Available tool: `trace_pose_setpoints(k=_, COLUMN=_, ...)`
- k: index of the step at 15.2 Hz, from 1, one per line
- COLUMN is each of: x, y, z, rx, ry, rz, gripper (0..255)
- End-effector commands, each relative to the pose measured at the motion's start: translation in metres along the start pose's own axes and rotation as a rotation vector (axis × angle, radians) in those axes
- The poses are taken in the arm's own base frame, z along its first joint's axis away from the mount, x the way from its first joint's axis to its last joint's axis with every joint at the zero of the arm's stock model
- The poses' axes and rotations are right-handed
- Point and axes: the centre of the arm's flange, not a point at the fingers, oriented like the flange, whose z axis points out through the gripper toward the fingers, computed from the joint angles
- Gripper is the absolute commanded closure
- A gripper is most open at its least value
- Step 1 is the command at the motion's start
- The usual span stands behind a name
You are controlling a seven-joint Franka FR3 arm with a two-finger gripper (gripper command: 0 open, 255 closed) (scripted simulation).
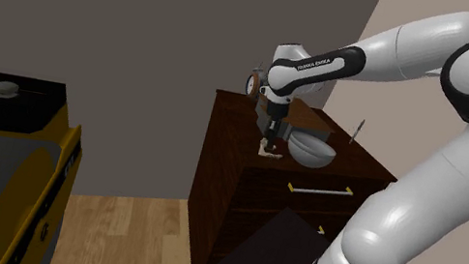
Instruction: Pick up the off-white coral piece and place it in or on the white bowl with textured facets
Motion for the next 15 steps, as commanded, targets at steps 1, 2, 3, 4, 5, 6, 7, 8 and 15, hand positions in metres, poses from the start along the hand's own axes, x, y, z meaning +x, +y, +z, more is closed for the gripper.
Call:
trace_pose_setpoints(k=1, x=-0.002, y=-0.001, z=-0.010, rx=0.000, ry=0.000, rz=0.000, gripper=255)
trace_pose_setpoints(k=2, x=-0.003, y=-0.001, z=-0.016, rx=0.000, ry=0.000, rz=0.000, gripper=255)
trace_pose_setpoints(k=3, x=-0.004, y=-0.001, z=-0.021, rx=0.000, ry=0.000, rz=0.000, gripper=255)
trace_pose_setpoints(k=4, x=-0.005, y=-0.001, z=-0.026, rx=0.000, ry=0.000, rz=0.000, gripper=255)
trace_pose_setpoints(k=5, x=-0.006, y=-0.001, z=-0.031, rx=0.000, ry=0.000, rz=0.000, gripper=255)
trace_pose_setpoints(k=6, x=-0.007, y=-0.001, z=-0.036, rx=0.000, ry=0.000, rz=0.000, gripper=255)
trace_pose_setpoints(k=7, x=-0.008, y=-0.001, z=-0.042, rx=0.000, ry=0.000, rz=0.000, gripper=255)
trace_pose_setpoints(k=8, x=-0.009, y=-0.001, z=-0.047, rx=0.000, ry=0.000, rz=0.000, gripper=255)
trace_pose_setpoints(k=15, x=-0.016, y=-0.001, z=-0.083, rx=0.000, ry=0.000, rz=0.000, gripper=255)
